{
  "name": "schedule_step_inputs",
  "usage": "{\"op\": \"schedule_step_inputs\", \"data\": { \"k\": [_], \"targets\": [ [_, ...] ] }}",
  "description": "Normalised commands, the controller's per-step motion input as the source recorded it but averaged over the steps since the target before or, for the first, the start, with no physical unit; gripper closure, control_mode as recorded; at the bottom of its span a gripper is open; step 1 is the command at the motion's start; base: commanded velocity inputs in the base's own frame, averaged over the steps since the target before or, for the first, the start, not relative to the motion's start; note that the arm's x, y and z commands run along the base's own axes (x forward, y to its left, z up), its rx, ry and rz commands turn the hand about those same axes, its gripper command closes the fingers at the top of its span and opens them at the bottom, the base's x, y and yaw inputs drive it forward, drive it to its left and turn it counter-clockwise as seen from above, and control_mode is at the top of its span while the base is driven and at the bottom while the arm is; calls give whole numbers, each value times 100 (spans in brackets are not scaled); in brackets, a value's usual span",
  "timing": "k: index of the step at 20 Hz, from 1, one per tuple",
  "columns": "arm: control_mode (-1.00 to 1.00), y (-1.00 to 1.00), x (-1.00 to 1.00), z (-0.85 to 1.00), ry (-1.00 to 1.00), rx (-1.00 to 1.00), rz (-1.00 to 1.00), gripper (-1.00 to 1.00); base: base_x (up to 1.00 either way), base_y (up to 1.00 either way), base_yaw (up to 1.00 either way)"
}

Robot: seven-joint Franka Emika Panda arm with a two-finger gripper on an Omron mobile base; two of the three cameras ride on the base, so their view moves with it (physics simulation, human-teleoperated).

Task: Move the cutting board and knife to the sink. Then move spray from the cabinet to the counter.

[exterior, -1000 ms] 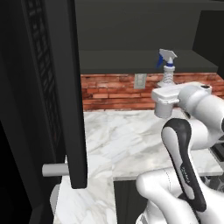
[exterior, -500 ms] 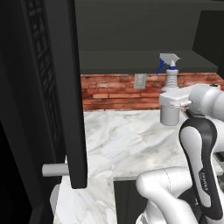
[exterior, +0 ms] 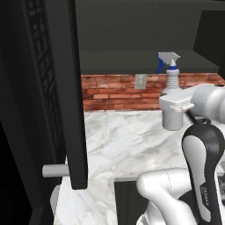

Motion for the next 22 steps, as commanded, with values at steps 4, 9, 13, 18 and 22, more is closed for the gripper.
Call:
{"op": "schedule_step_inputs", "data": {
  "k": [4, 9, 13, 18, 22],
  "targets": [
    [-100, 24, -12, -31, -17, 0, -10, 100, 0, 0, 0],
    [-100, 1, -15, -24, -10, 0, 0, 100, 0, 0, 0],
    [-100, 11, -26, -26, -7, 0, 0, 100, 0, 0, 0],
    [100, 0, 0, 0, 0, 0, 0, 100, -41, 22, 1],
    [100, 0, 0, 0, 0, 0, 0, 100, -27, 4, 14]
  ]
}}
